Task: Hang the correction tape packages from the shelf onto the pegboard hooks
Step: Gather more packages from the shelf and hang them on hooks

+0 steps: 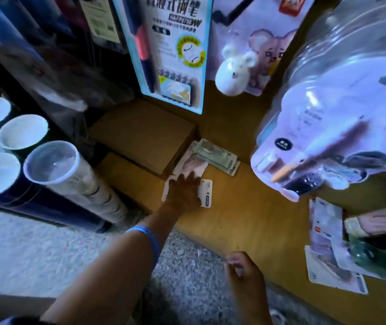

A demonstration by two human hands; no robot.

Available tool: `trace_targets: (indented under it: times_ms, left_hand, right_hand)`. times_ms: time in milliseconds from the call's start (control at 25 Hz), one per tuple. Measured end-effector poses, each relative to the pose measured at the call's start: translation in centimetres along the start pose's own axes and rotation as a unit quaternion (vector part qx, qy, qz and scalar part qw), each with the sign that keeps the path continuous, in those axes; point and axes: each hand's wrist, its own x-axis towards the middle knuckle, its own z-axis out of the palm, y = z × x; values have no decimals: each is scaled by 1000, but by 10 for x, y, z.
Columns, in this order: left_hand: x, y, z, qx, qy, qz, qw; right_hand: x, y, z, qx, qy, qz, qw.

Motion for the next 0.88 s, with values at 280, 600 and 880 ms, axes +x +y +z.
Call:
trace_targets:
  times_ms: [280, 600, 880]
  left_hand:
    - [-63, 50, 29, 17, -4, 30, 999]
    - [-122, 86, 39, -56, -9, 48, 997]
    - [-102, 50, 60, -477, 165, -250, 826]
  right_hand:
    - [17, 17, 29, 81, -20, 61, 995]
    - [10, 18, 54, 384, -61, 312, 867]
    - [12, 24, 45, 403, 47, 287, 868]
